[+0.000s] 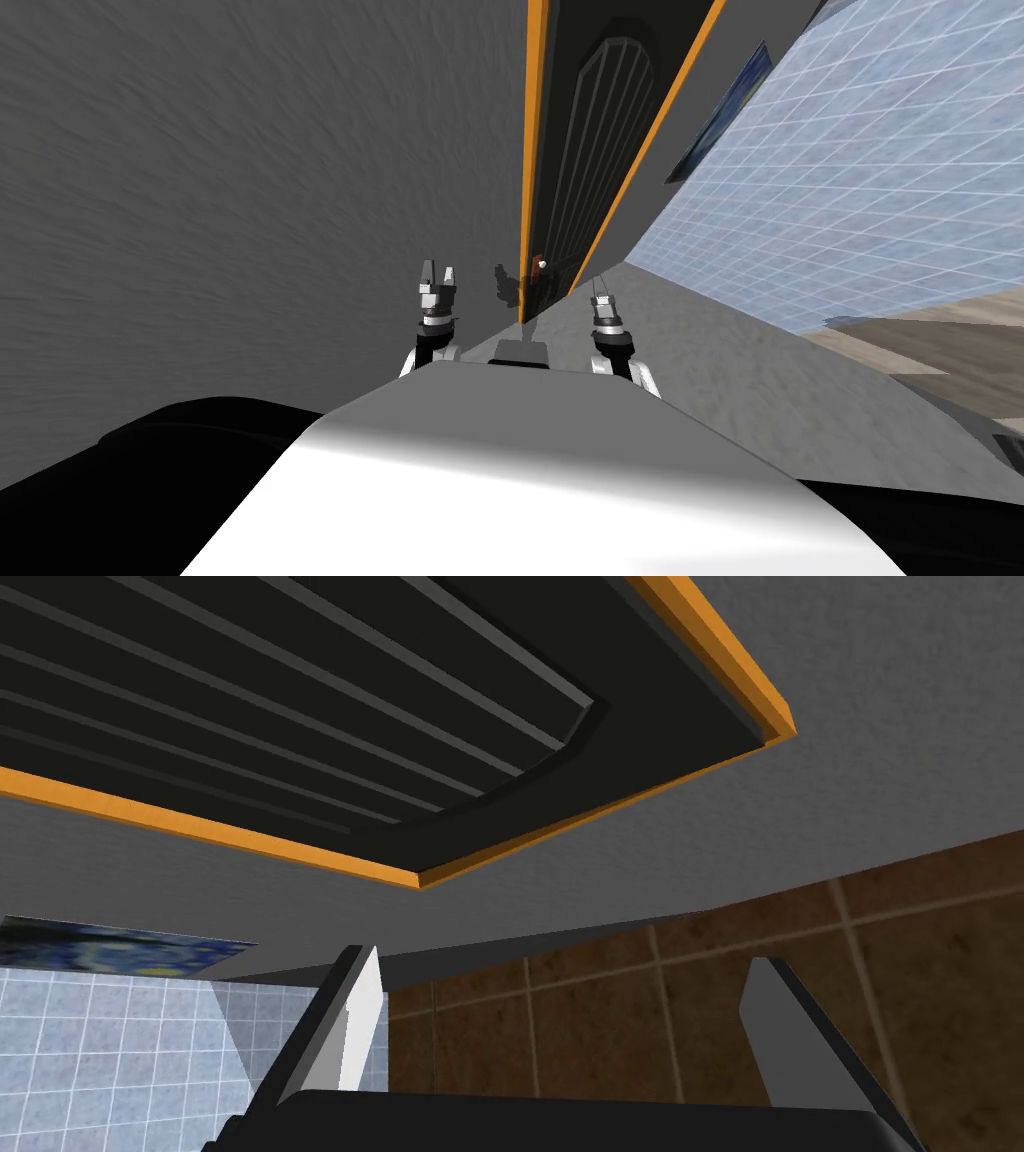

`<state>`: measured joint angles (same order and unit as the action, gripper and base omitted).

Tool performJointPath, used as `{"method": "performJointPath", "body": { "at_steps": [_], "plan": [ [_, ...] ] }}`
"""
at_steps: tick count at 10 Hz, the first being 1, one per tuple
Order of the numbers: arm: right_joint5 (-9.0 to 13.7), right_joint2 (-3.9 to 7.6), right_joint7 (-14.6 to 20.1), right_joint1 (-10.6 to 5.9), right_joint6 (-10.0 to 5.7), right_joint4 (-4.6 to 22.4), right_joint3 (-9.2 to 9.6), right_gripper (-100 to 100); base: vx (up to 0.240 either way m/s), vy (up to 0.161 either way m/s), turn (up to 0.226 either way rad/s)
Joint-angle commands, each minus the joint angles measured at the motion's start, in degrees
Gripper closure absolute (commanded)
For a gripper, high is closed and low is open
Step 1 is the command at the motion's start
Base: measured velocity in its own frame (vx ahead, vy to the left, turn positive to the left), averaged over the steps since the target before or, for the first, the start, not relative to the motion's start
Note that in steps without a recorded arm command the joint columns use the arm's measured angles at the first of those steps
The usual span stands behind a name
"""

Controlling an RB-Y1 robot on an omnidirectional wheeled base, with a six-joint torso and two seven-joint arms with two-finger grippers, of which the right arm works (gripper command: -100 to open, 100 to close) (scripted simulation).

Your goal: Pull the door open

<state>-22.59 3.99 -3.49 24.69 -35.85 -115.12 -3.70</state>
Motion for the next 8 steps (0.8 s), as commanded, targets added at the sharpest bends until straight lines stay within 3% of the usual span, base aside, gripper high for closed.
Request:
{"method": "performJointPath", "body": {
  "at_steps": [1,2,7,8],
  "plan": [
    [-2.9,0.12,-1.3,-0.42,-0.55,1.4,-0.53,-100,0.084,-0.011,0.074],
    [-3.3,0.12,-1.3,-0.42,-0.55,1.4,-0.53,-100,0.059,-0.019,0.019],
    [-12.1,0.18,-5.3,-2.31,-2.94,7.3,-2.45,-100,0.089,-0.033,0.068],
    [-12.7,0.18,-5.3,-2.31,-2.94,7.3,-2.45,-100,0.060,-0.019,0.025]
  ]
}}
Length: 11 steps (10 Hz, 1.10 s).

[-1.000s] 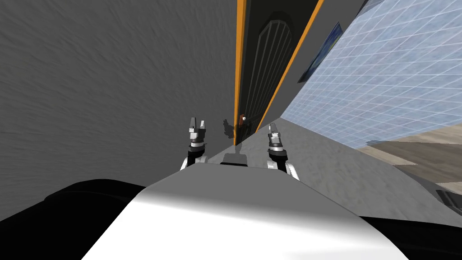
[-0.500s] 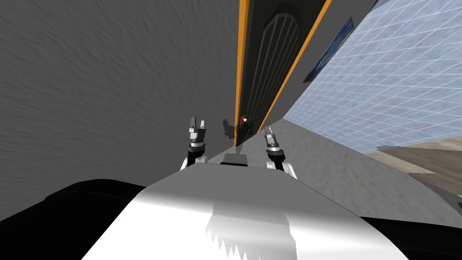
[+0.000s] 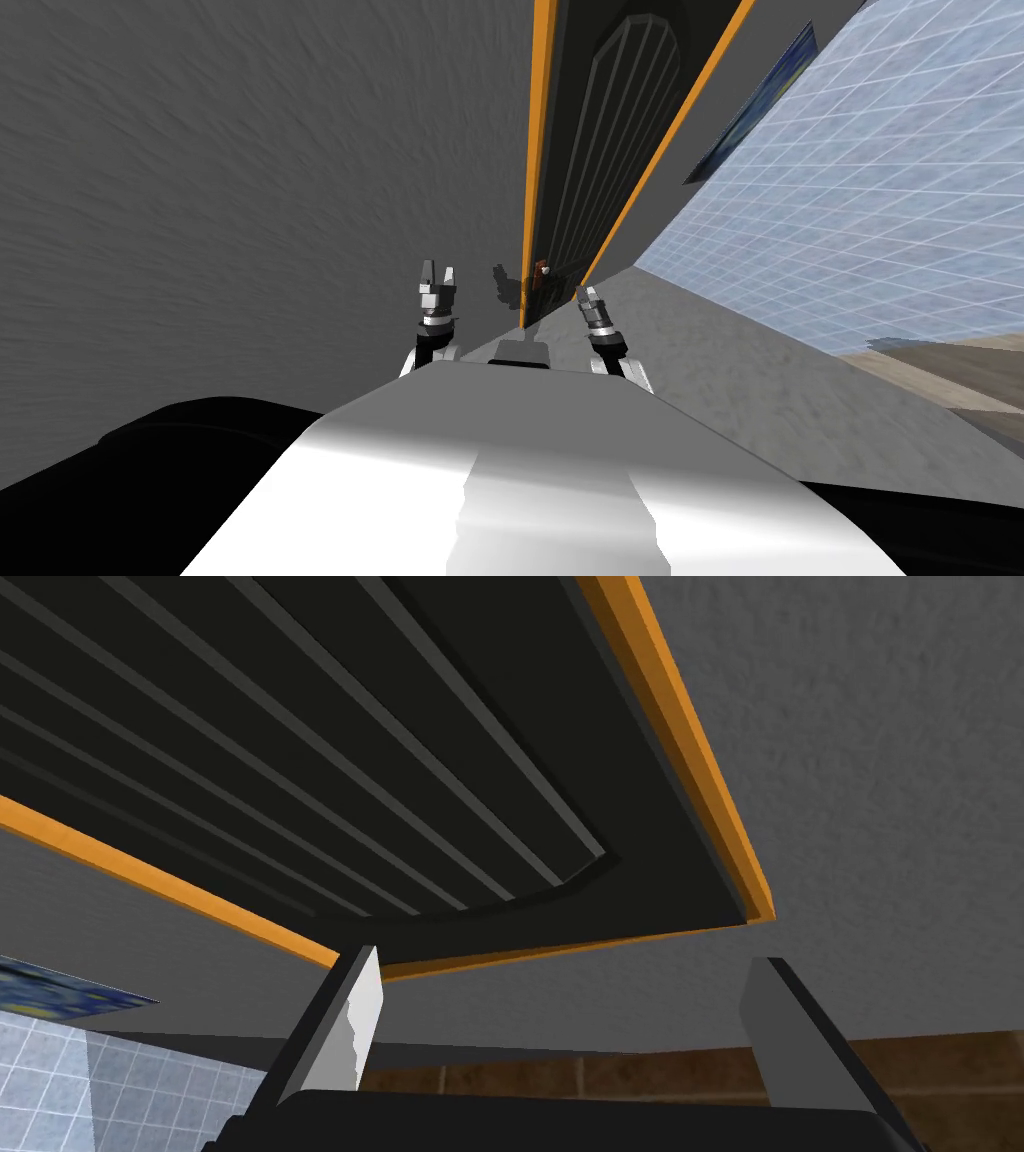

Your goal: Pull the door open

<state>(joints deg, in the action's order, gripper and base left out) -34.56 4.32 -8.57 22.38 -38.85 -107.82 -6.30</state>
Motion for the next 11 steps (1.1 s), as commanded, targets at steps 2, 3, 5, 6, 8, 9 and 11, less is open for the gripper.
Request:
{"method": "performJointPath", "body": {
  "at_steps": [2,3,5,6,8,9,11],
  "plan": [
    [-4.4,-0.19,-1.9,-0.75,-0.89,2.4,-0.64,-100,0.060,-0.021,0.059],
    [-6.0,-0.23,-2.7,-1.12,-1.36,3.5,-1.01,-100,0.083,-0.039,0.078],
    [-8.1,-0.29,-3.4,-1.48,-1.82,4.7,-1.39,-100,0.078,-0.034,0.045],
    [-10.0,-0.34,-4.2,-1.85,-2.29,5.8,-1.76,-100,0.055,-0.019,0.038],
    [-13.4,-0.49,-5.7,-2.55,-3.18,8.0,-2.48,-100,0.082,-0.024,0.071],
    [-15.2,-0.57,-6.5,-2.89,-3.61,9.1,-2.83,-100,0.088,-0.038,0.055],
    [-18.4,-0.76,-7.8,-3.54,-4.44,11.1,-3.50,-100,0.104,-0.043,0.071]
  ]
}}
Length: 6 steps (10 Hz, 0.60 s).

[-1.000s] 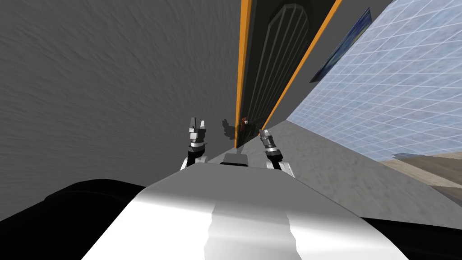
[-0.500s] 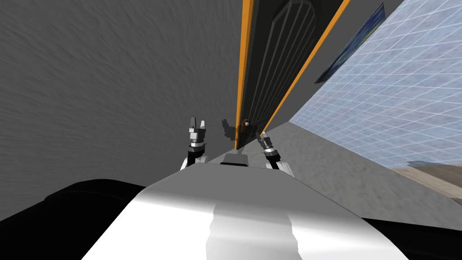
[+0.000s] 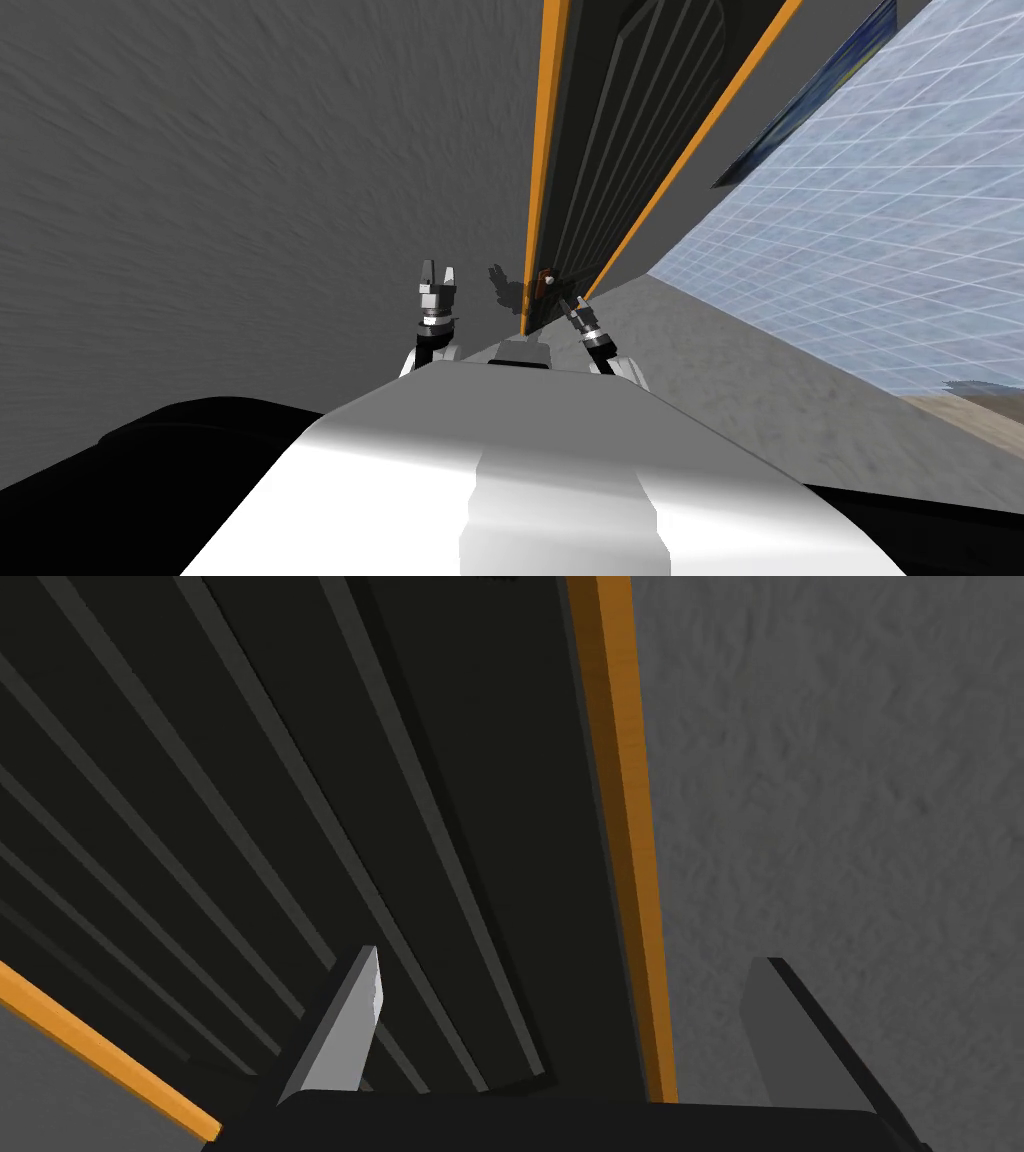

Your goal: Pull the door open

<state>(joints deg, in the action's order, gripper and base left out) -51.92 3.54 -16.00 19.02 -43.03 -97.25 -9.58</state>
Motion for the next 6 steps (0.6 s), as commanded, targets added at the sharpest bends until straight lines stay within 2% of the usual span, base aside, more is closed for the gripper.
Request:
{"method": "performJointPath", "body": {
  "at_steps": [1,6],
  "plan": [
    [-2.6,-0.09,-1.1,-0.50,-0.65,1.5,-0.54,-100,0.101,-0.045,0.055],
    [-9.4,-0.66,-4.0,-1.86,-2.38,5.8,-1.93,-100,0.089,-0.034,0.052]
  ]
}}
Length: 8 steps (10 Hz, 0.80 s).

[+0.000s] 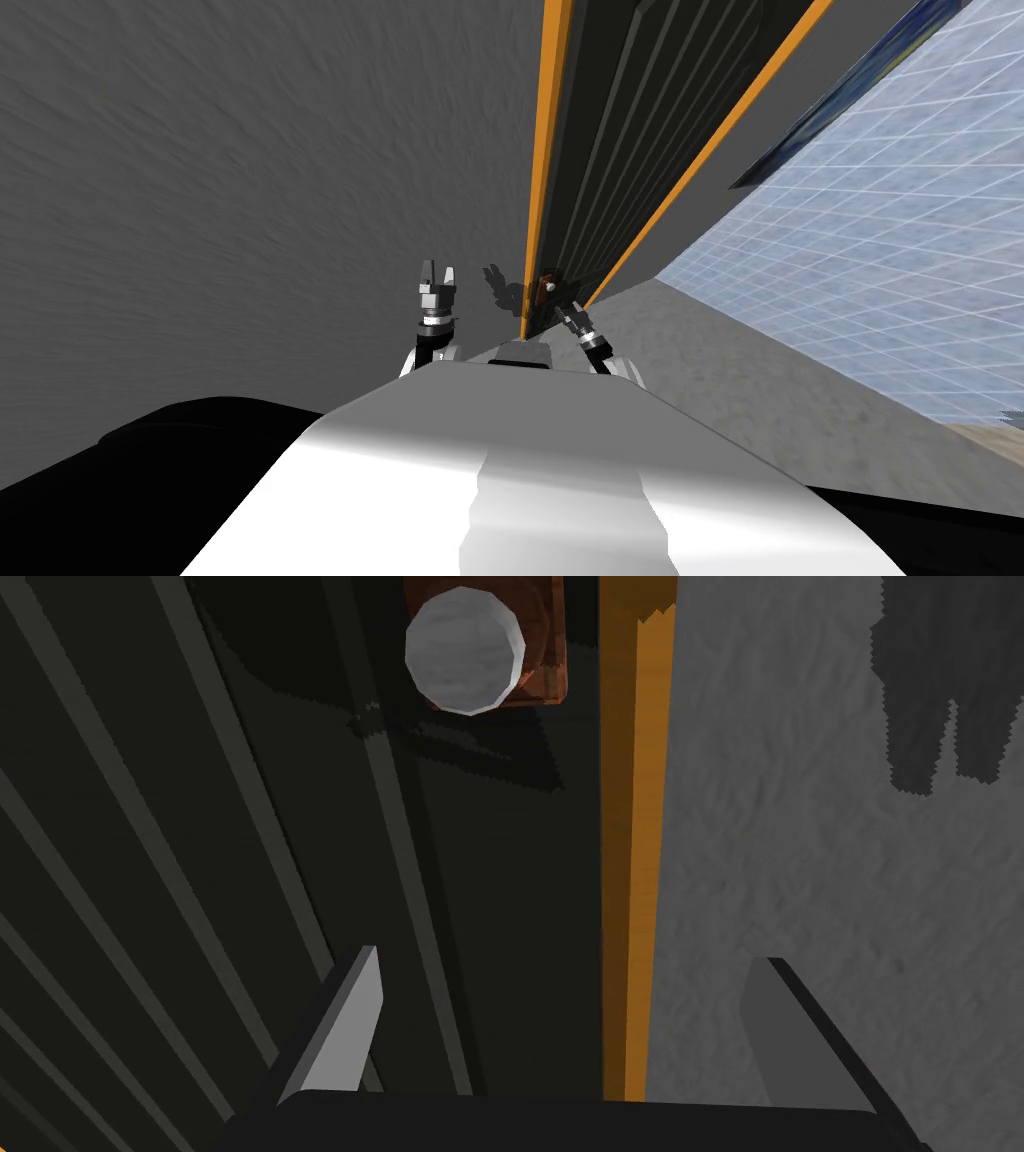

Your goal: Pull the door open

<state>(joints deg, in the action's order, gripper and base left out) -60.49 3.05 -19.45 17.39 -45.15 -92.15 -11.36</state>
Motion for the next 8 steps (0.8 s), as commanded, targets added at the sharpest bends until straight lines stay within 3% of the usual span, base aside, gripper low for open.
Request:
{"method": "performJointPath", "body": {
  "at_steps": [1,6,7,8],
  "plan": [
    [-1.9,-0.28,-1.0,-0.44,-0.52,1.3,-0.37,-100,0.084,-0.039,0.042],
    [-7.4,-0.99,-3.3,-1.55,-1.92,4.8,-1.51,-100,0.100,-0.048,0.041],
    [-6.7,-0.86,-3.1,-1.36,-1.81,4.4,-1.41,-100,0.041,-0.018,0.008],
    [-5.6,0.70,-3.3,-2.87,-1.97,6.7,-3.32,-100,-0.038,0.066,0.250]
  ]
}}
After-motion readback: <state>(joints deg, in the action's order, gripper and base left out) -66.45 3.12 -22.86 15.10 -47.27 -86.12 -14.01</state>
